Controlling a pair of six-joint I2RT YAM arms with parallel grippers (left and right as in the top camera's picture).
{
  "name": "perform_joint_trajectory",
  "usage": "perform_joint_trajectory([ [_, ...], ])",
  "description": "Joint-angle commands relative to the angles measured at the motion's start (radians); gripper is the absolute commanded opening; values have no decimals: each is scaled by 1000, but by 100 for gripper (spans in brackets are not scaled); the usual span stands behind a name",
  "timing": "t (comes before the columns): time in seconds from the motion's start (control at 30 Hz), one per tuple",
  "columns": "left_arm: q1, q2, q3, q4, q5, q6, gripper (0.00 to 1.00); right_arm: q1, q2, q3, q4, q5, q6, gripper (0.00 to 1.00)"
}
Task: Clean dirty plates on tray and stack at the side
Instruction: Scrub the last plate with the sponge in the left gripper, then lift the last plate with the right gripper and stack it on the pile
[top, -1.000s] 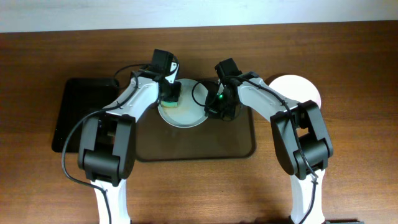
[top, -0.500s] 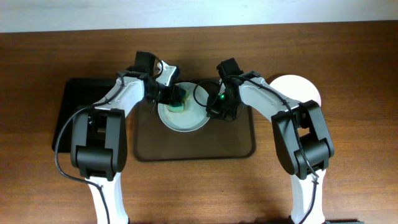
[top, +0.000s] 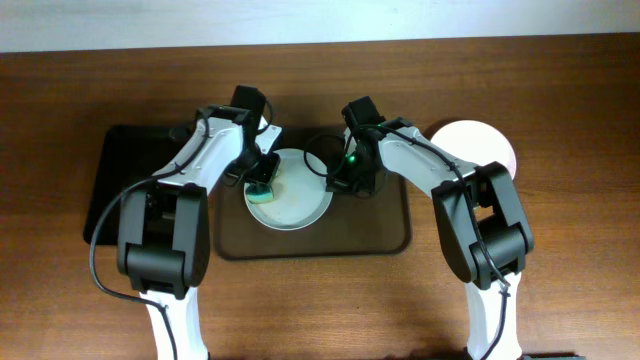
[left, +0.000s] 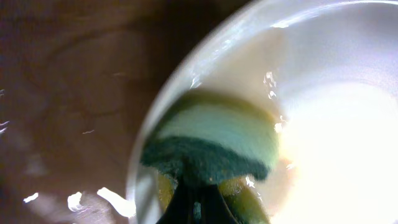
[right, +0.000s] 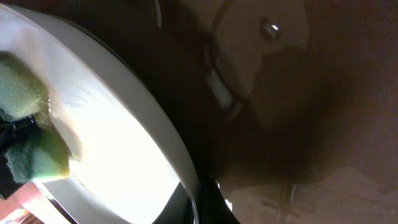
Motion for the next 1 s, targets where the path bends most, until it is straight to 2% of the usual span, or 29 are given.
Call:
perform_joint_trajectory([
  [0.0, -10, 67, -59, 36, 401, 85, 0, -16, 40, -32, -4, 79, 27, 4],
  [0.1, -10, 67, -59, 177, 438, 43, 1, -16, 40, -32, -4, 79, 20, 4],
  [0.17, -10, 67, -59, 259, 391, -5, 1, -16, 40, -32, -4, 79, 20, 4],
  [0.2, -10, 67, -59, 308, 283, -48, 0, -16, 40, -32, -4, 79, 20, 4],
  [0.3, -10, 67, -55, 338, 57, -51, 0, -16, 40, -32, -2, 79, 20, 4],
  [0.37, -10, 67, -38, 280, -137, -93, 1, -16, 40, -32, 0, 79, 20, 4],
  [0.47, -11, 67, -36, 157, -306, -105, 1, -16, 40, -32, 0, 76, 20, 4],
  [0.53, -11, 67, -11, 78, -296, -116, 1, -16, 40, -32, 0, 76, 20, 4],
  [0.57, -11, 67, 21, 32, -235, -116, 0, -16, 40, -32, 0, 76, 20, 4],
  [0.67, -8, 67, 176, -128, 69, -83, 1, -16, 40, -32, 0, 68, 9, 4],
  [0.73, 14, 67, 306, -224, 163, -68, 1, -16, 40, -32, -2, 68, 1, 4],
  [0.8, 51, 67, 394, -268, 177, -76, 0, -16, 40, -32, -6, 66, -6, 4],
  [0.83, 89, 67, 415, -259, 176, -113, 0, -16, 40, -29, -13, 30, -58, 4],
  [0.9, 132, 68, 414, -254, 174, -116, 1, -17, 26, -29, -31, 28, -70, 4],
  [0.97, 154, 68, 414, -253, 169, -115, 0, -16, -44, -27, -69, 140, -89, 4],
])
